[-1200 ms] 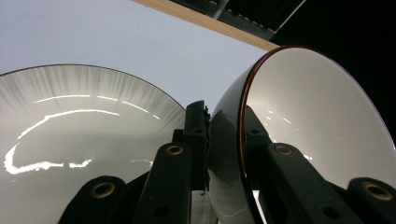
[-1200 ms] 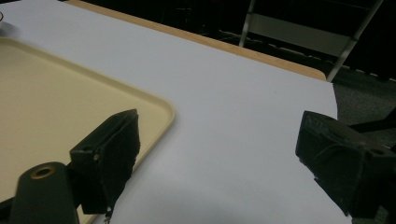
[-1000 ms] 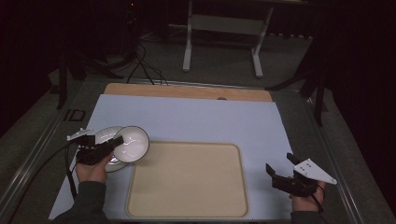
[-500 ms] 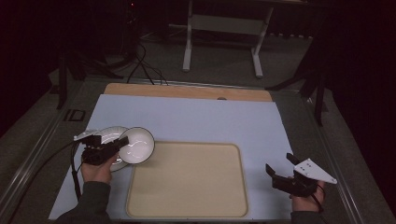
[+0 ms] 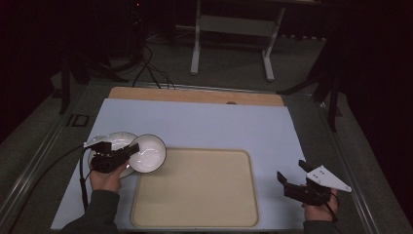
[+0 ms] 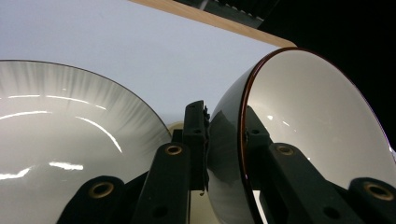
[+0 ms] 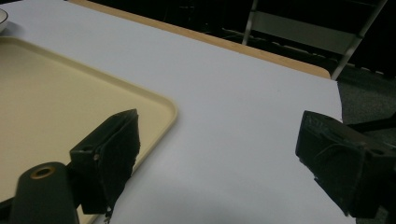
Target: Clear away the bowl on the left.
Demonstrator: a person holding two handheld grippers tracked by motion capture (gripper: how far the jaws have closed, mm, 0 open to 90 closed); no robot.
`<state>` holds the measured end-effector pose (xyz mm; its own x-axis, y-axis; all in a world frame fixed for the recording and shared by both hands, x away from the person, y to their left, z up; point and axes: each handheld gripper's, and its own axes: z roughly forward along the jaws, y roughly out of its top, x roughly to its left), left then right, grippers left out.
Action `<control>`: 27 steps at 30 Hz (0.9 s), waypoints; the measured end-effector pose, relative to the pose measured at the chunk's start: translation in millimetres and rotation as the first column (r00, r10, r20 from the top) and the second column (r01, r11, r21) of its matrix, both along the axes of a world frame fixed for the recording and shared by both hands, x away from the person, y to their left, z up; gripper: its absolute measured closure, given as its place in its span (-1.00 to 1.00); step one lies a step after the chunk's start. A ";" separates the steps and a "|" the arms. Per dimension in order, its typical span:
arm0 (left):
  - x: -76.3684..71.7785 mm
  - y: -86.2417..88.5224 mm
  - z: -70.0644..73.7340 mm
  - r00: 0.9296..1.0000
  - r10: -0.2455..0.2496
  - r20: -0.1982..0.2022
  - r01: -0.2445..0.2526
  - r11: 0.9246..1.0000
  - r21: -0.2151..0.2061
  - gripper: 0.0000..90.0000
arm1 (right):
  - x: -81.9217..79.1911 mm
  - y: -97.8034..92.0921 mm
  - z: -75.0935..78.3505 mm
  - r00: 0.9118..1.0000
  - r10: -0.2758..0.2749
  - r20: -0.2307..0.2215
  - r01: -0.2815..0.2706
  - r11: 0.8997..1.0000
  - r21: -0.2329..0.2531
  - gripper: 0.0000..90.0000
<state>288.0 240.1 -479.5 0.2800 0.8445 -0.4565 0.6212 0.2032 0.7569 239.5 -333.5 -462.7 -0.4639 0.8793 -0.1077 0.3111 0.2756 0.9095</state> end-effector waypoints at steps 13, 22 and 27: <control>1.6 -18.4 -2.3 0.998 -0.061 -0.006 0.061 0.998 0.028 0.74 | -0.1 0.0 0.2 1.000 0.001 0.000 -0.001 1.000 -0.002 -0.70; 1.3 -29.3 -2.7 0.995 -0.097 -0.002 0.097 0.995 0.037 0.73 | -0.3 0.2 0.3 1.000 0.001 -0.003 -0.001 1.000 -0.001 -0.70; 1.3 -37.1 -3.7 0.992 -0.122 -0.004 0.122 0.991 0.052 0.73 | -0.2 -0.1 0.3 1.000 0.002 -0.002 -0.002 1.000 -0.001 -0.70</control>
<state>289.2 203.0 -483.2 0.3822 0.8265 -0.4132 0.6398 0.0859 0.7637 239.4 -333.5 -462.4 -0.4661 0.8781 -0.1079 0.3121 0.2774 0.9087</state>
